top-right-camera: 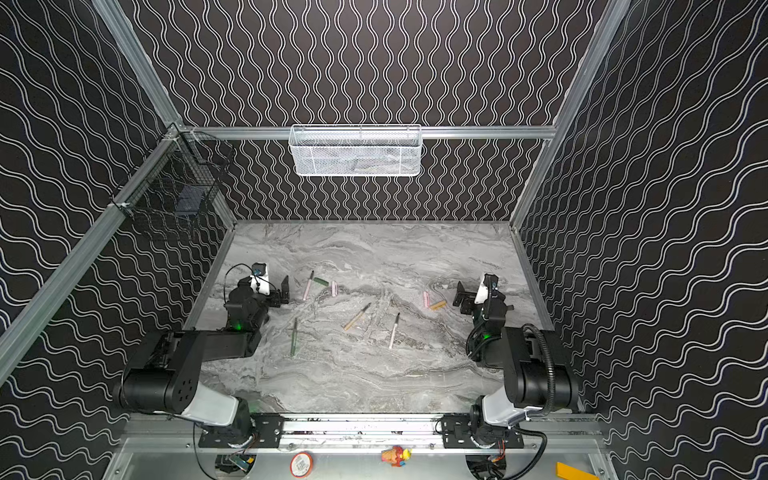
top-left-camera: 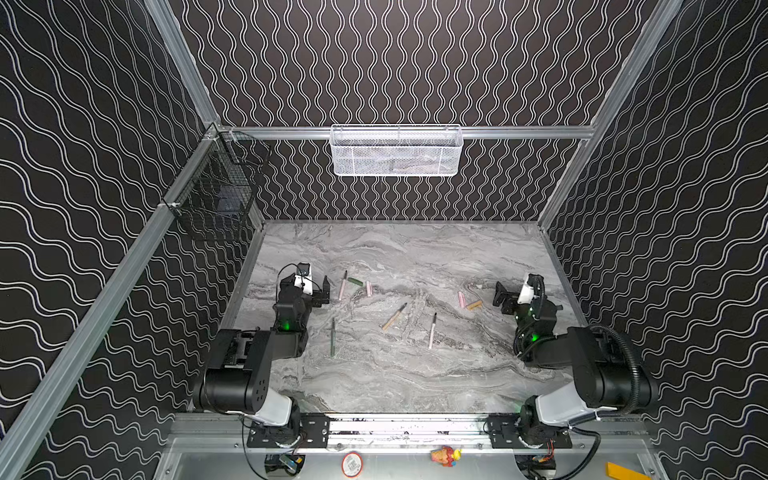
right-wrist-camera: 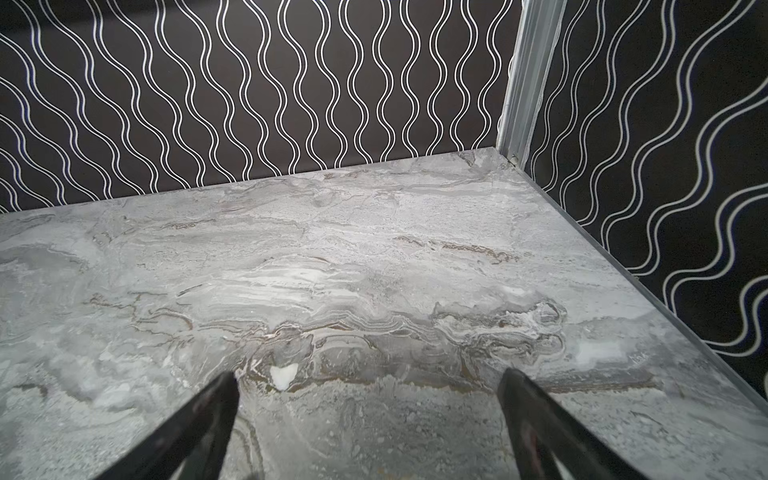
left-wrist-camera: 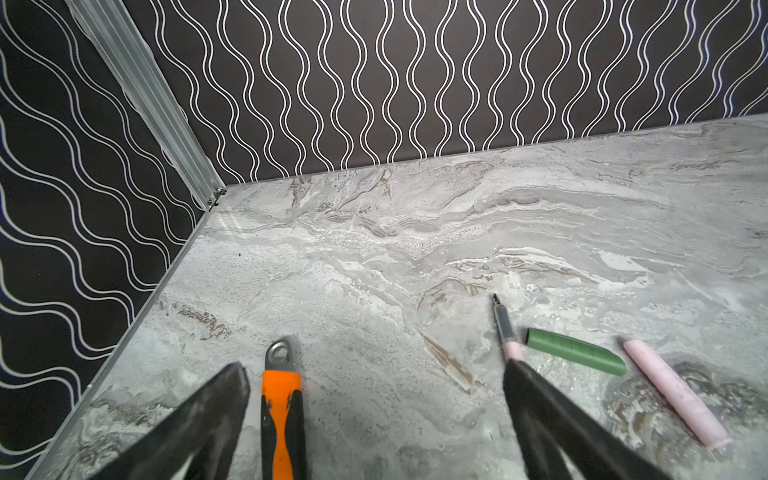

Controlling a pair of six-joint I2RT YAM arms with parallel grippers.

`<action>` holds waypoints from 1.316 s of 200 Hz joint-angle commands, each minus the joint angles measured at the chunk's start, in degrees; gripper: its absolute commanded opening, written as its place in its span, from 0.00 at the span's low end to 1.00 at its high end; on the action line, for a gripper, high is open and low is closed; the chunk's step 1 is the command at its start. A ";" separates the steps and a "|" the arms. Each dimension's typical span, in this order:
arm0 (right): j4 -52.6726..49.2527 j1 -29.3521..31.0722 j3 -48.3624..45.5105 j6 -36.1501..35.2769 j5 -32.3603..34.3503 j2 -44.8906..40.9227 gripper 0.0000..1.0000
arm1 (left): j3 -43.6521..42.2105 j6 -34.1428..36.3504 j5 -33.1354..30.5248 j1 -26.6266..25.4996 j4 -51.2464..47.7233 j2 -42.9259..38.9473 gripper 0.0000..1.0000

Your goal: Insert the pens into the pen caps

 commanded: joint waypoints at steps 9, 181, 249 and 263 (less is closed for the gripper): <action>0.99 0.06 0.23 -0.35 0.16 -0.04 1.00 | 0.10 -0.52 0.54 0.08 1.62 -0.09 0.99; 1.01 0.03 0.22 -0.18 0.03 -0.02 1.00 | 0.19 -0.52 0.50 -0.01 1.51 0.03 0.99; 0.89 0.07 0.22 -0.18 0.14 -0.08 1.00 | -0.03 -0.56 0.59 0.08 1.76 -0.16 0.99; 1.24 0.13 0.48 -0.01 1.90 -0.36 1.00 | -0.11 -0.93 -0.54 0.06 0.12 -2.74 0.99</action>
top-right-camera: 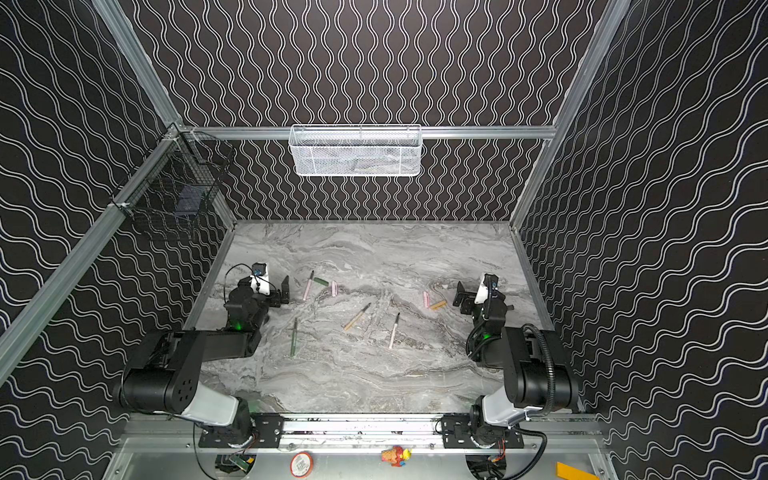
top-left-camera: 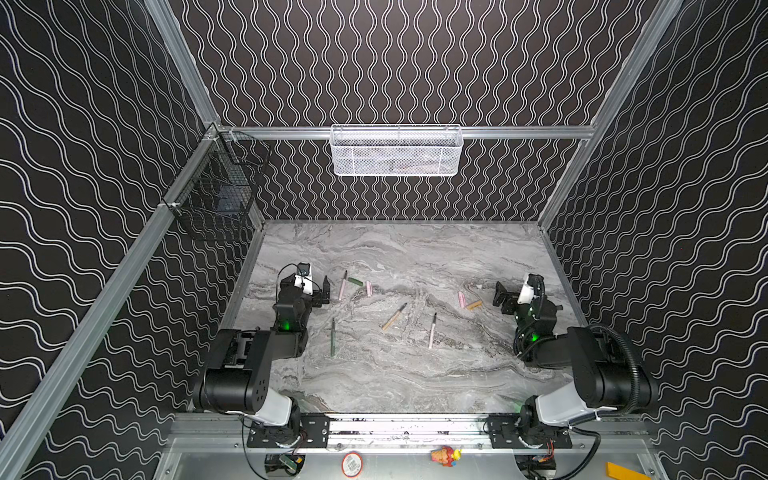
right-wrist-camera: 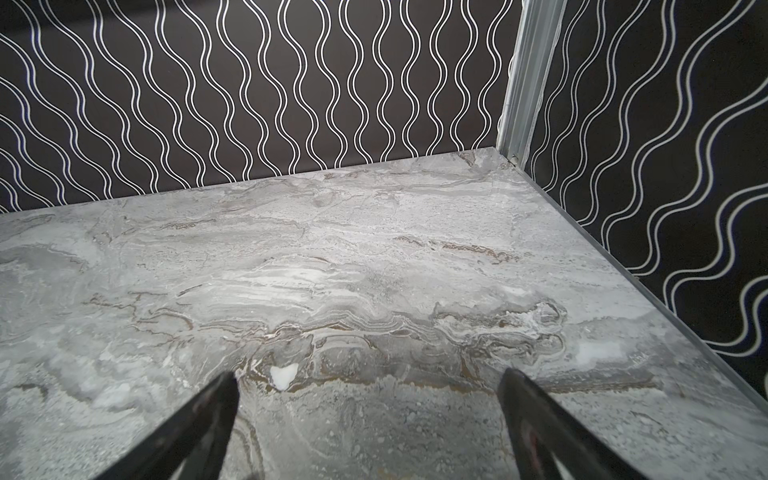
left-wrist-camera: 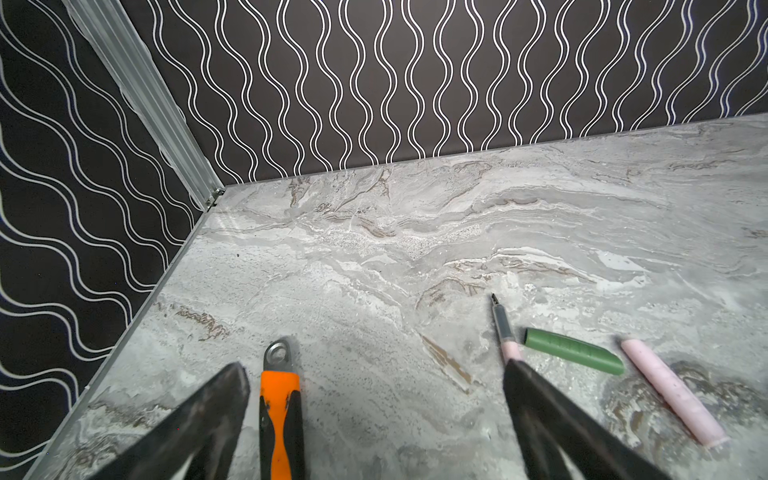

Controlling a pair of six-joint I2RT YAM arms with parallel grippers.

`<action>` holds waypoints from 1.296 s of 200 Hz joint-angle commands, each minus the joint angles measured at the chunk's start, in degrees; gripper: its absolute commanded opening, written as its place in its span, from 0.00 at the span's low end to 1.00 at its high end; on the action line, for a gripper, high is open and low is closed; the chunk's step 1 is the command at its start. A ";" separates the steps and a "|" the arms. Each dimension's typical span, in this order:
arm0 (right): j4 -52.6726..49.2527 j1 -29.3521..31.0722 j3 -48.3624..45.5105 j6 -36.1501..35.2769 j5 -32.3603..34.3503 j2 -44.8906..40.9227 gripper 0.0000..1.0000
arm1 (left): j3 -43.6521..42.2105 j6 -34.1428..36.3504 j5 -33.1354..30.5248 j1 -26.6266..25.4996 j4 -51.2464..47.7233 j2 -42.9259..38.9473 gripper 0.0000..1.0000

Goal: Insert the pens into the pen caps
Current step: 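Raise both arms from rest and swing them toward the pens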

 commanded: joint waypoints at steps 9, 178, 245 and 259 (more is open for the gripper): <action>-4.91 0.66 2.52 0.68 5.10 -2.50 1.00 | 1.15 -0.97 -0.70 0.07 -5.29 -6.77 0.99; -73.10 1.63 47.63 26.05 -14.19 -7.20 0.37 | 43.26 -37.89 4.69 1.49 -61.52 -30.05 0.98; -80.75 7.80 49.62 25.85 -10.84 -4.64 0.34 | 47.47 -40.15 12.99 -3.70 -65.00 -19.92 0.84; -81.55 10.99 49.69 25.02 -9.13 -4.31 0.35 | 46.52 -38.64 13.52 -7.15 -64.30 -19.75 0.84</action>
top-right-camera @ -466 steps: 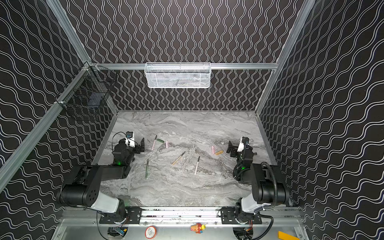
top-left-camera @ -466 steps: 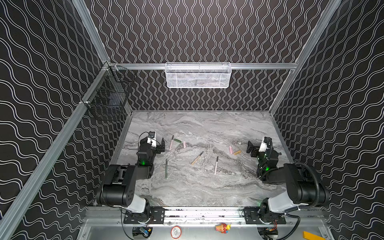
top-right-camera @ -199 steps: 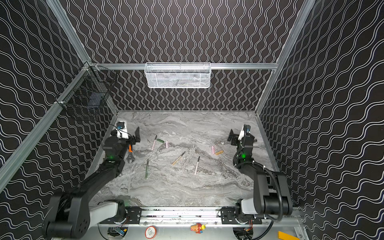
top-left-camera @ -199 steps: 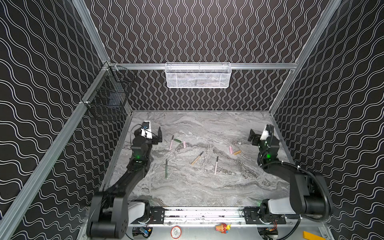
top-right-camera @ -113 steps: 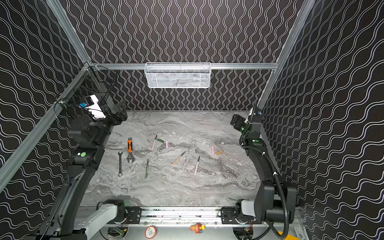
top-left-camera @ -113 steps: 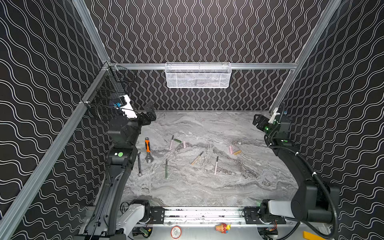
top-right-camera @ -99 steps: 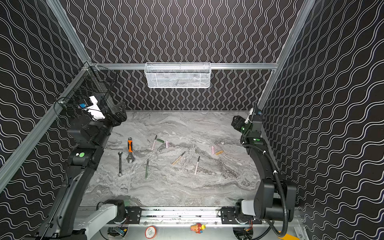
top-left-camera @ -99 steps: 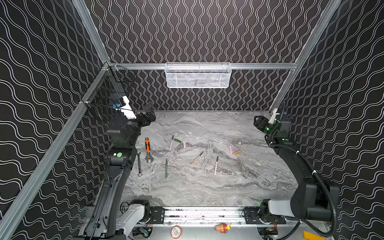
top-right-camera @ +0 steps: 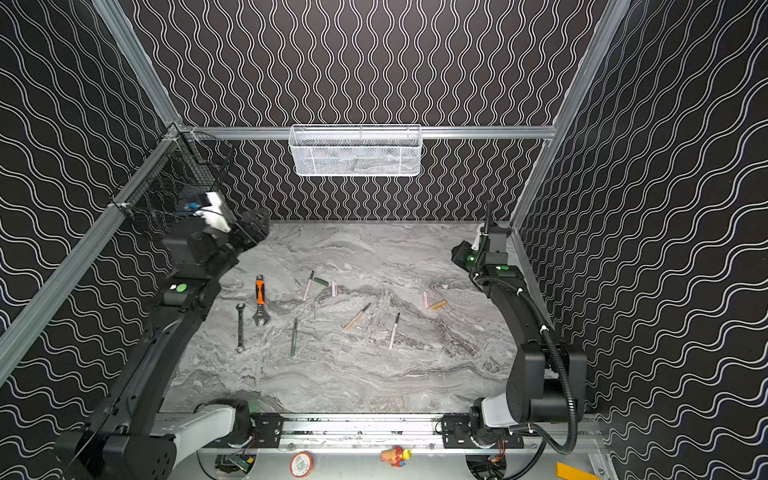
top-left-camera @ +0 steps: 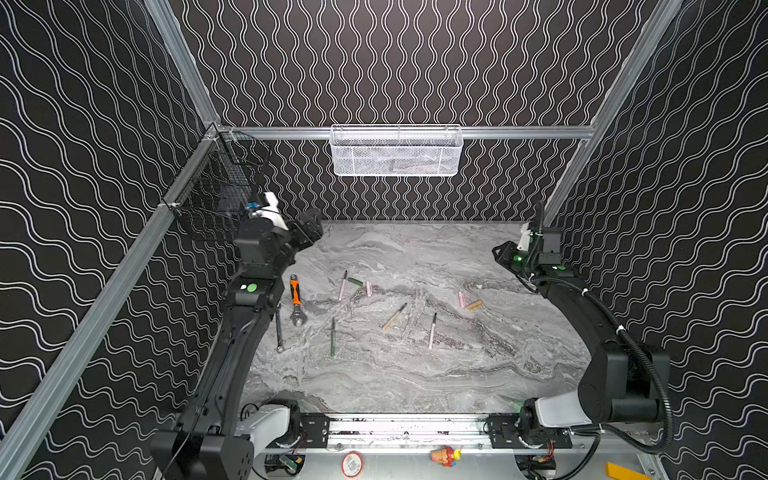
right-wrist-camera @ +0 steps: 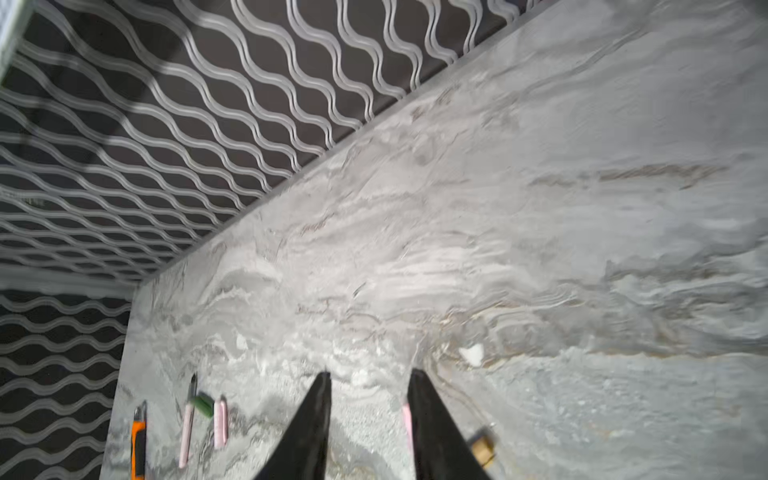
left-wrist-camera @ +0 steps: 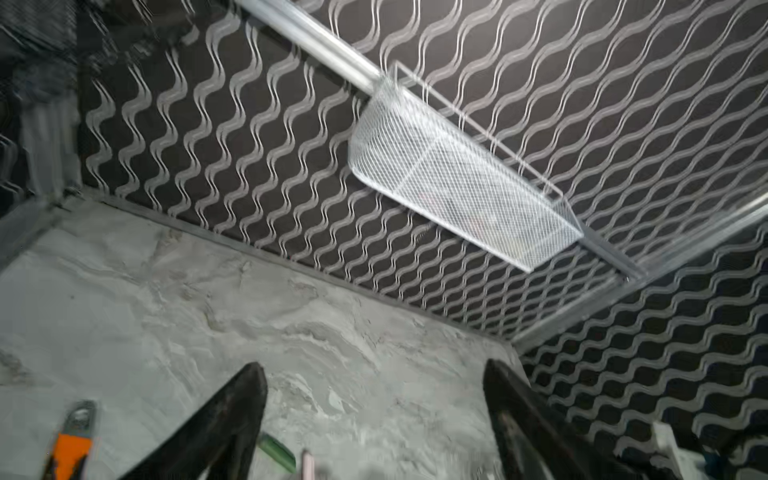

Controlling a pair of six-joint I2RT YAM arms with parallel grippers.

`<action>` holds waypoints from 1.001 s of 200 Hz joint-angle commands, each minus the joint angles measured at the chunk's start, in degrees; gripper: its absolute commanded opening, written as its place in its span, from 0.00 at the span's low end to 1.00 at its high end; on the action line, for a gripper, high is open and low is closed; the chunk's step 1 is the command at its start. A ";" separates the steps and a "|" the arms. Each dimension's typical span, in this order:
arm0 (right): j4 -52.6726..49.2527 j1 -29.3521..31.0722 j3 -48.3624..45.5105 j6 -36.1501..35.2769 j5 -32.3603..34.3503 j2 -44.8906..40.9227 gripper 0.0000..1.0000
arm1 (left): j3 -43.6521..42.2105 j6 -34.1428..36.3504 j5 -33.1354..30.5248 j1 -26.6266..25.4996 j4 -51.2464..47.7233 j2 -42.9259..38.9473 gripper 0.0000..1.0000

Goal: Insert the pens into the pen caps
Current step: 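Raise both arms from rest and swing them toward the pens, then lower the right gripper over the pink pen with grey grip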

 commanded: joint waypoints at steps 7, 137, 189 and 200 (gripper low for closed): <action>-3.89 5.60 0.81 -1.72 2.50 0.86 0.36 | -0.77 2.29 2.17 -5.72 0.68 0.46 0.83; -2.86 25.66 5.33 -0.26 8.56 11.31 0.32 | -4.12 -1.60 -3.36 -8.67 -5.70 2.92 0.78; -3.55 25.65 5.99 -4.18 7.78 12.91 0.36 | -1.85 -0.13 -4.08 -8.75 -8.87 8.64 0.76; -3.77 25.69 5.25 -4.88 8.63 12.04 0.37 | -1.69 -0.47 -3.24 -8.83 -9.01 9.90 0.76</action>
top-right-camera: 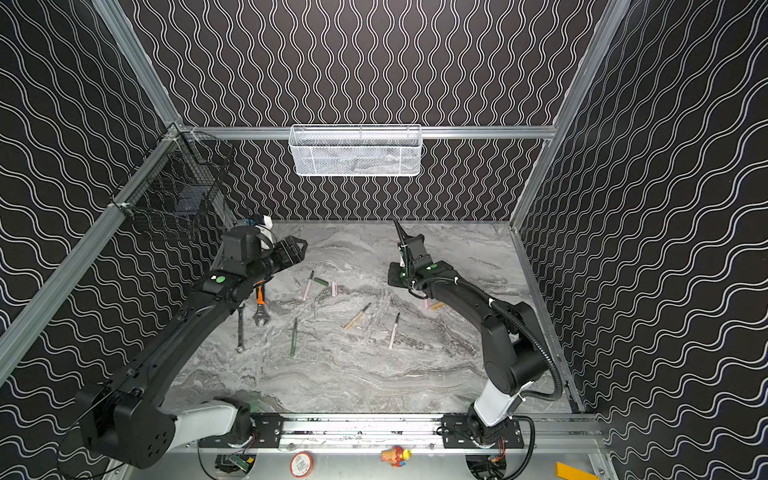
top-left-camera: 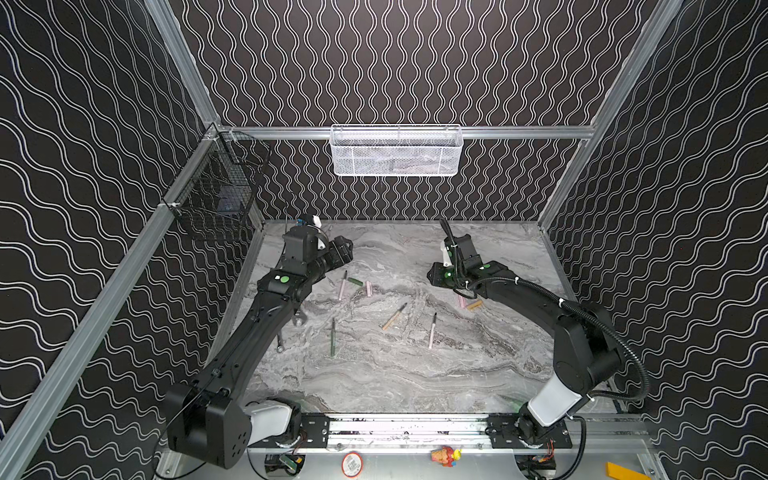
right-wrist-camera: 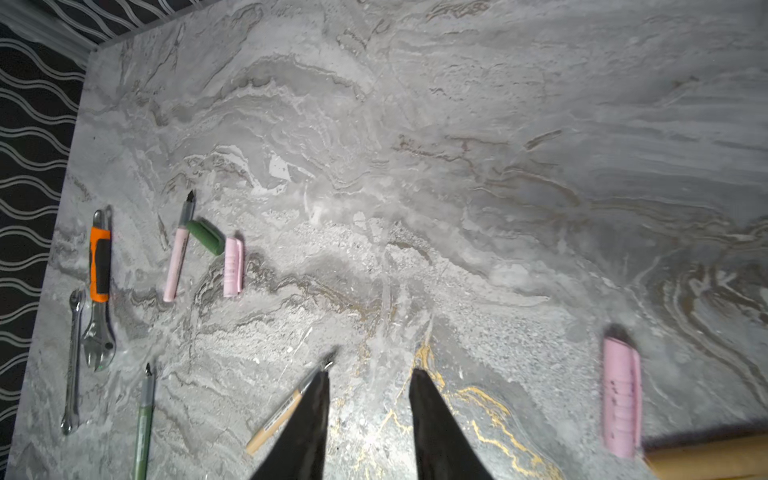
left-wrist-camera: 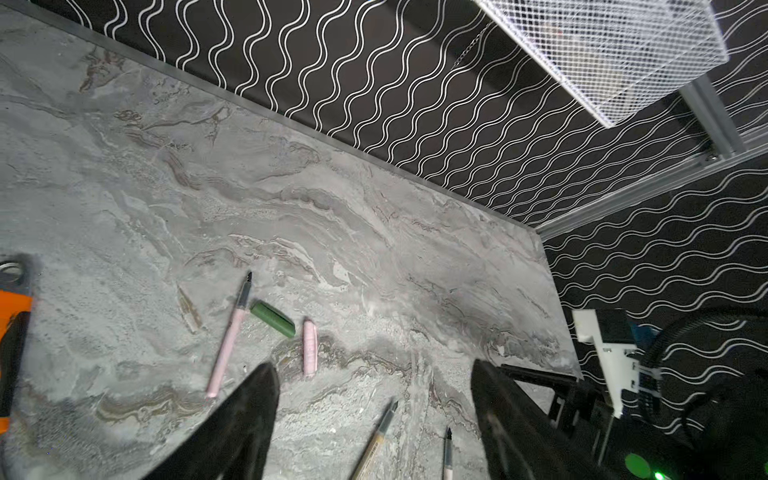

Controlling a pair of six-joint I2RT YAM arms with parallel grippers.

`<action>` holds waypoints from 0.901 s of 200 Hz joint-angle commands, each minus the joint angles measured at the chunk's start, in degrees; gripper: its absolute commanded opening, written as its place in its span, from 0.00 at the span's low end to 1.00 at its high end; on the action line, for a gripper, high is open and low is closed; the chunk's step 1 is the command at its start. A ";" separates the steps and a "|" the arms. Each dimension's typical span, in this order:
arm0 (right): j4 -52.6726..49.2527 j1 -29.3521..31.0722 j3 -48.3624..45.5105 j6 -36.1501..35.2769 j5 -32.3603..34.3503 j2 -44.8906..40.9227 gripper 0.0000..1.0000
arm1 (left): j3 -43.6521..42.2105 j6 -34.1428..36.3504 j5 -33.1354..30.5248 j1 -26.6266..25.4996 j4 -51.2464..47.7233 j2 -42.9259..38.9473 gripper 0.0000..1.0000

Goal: Insert the pens into the pen caps
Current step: 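Lower the right gripper over the pink pen with grey grip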

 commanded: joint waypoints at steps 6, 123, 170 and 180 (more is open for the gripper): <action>0.94 0.12 -1.06 -2.54 0.78 -1.52 0.37 | 0.77 0.34 0.44 -0.07 -0.94 2.66 0.75; -2.25 -6.67 -11.19 -0.24 5.48 -9.24 0.38 | 2.93 2.25 7.05 -4.78 -1.18 8.96 0.68; -4.63 -4.88 -12.05 -1.02 0.91 -8.54 0.37 | 2.87 1.84 8.74 -6.75 -0.53 9.35 0.68; -4.74 -4.03 -12.45 -0.65 0.76 -8.36 0.37 | 3.08 1.81 9.12 -7.07 -0.62 9.45 0.68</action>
